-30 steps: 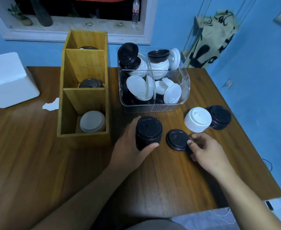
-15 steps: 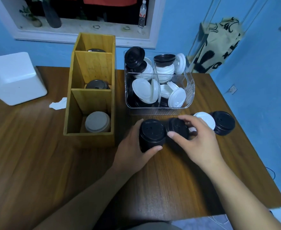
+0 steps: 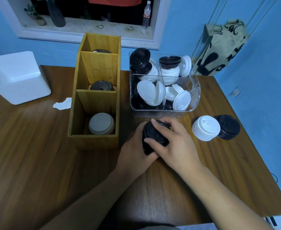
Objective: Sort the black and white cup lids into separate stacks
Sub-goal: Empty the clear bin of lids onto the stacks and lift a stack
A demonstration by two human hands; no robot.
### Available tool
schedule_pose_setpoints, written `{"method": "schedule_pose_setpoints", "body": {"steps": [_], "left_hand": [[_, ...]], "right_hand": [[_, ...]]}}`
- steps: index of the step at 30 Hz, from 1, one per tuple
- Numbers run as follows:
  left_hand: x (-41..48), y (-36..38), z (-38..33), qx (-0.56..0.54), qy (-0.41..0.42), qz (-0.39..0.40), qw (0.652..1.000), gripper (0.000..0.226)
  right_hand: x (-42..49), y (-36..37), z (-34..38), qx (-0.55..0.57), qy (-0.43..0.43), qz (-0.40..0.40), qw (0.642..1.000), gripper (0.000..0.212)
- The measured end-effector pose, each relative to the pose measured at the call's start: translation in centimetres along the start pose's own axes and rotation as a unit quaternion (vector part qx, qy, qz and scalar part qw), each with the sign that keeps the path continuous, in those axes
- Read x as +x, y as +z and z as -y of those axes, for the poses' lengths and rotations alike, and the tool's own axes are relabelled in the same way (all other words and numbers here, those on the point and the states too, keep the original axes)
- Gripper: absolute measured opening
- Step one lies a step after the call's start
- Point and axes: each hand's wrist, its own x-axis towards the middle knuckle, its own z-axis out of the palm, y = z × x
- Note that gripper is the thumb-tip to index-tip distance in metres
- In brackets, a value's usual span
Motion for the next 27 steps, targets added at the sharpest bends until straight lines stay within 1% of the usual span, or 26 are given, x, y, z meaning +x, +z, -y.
{"method": "schedule_pose_setpoints", "body": {"steps": [4, 8, 11, 13, 14, 16, 17, 18, 19, 20, 22, 24, 25, 27], "left_hand": [[-0.1, 0.0, 0.1, 0.012, -0.010, -0.001, 1.000, 0.092], [-0.3, 0.0, -0.1, 0.020, 0.011, -0.006, 1.000, 0.083], [-0.1, -0.1, -0.3, 0.025, 0.036, -0.005, 0.999, 0.079], [-0.1, 0.1, -0.1, 0.027, 0.041, -0.001, 0.999, 0.080], [-0.1, 0.1, 0.1, 0.032, 0.040, -0.002, 0.999, 0.083], [0.0, 0.2, 0.4, 0.046, 0.036, -0.011, 0.998, 0.092], [0.1, 0.2, 0.4, 0.048, 0.032, -0.013, 0.998, 0.095], [0.1, 0.3, 0.5, 0.045, 0.028, -0.012, 0.999, 0.097], [0.2, 0.3, 0.5, 0.041, 0.024, -0.008, 0.999, 0.097], [0.2, 0.2, 0.4, 0.037, 0.021, -0.004, 0.999, 0.098], [0.2, 0.2, 0.3, 0.035, 0.015, -0.001, 0.999, 0.098], [0.2, 0.2, 0.3, 0.037, 0.011, 0.000, 0.999, 0.099], [0.2, 0.1, 0.2, 0.039, 0.011, 0.000, 0.999, 0.099], [0.3, 0.1, 0.2, 0.045, 0.010, 0.002, 0.999, 0.098]], "right_hand": [[0.1, 0.3, 0.2, -0.023, 0.008, -0.008, 1.000, 0.059], [-0.3, 0.5, 0.0, -0.064, -0.020, -0.012, 0.998, 0.056], [-0.4, 0.4, -0.3, -0.085, -0.041, -0.004, 0.996, 0.059], [-0.5, 0.1, -0.7, -0.055, -0.042, 0.015, 0.997, 0.063], [-0.2, -0.3, -0.9, -0.014, -0.035, 0.016, 0.999, 0.062], [1.5, -1.5, -1.6, 0.065, -0.025, -0.011, 0.998, 0.053], [2.8, -2.1, -2.0, 0.071, -0.023, -0.033, 0.997, 0.046], [4.4, -2.6, -2.6, 0.055, -0.021, -0.050, 0.997, 0.041], [6.1, -3.0, -3.0, 0.029, -0.019, -0.053, 0.998, 0.041], [7.7, -3.3, -3.4, 0.002, -0.019, -0.038, 0.999, 0.048], [10.7, -3.6, -4.0, -0.045, -0.029, 0.030, 0.998, 0.067], [12.9, -3.6, -4.2, -0.104, -0.044, 0.096, 0.989, 0.080], [13.8, -3.5, -4.3, -0.138, -0.057, 0.116, 0.982, 0.082], [14.8, -3.1, -4.3, -0.187, -0.083, 0.136, 0.969, 0.078]]}}
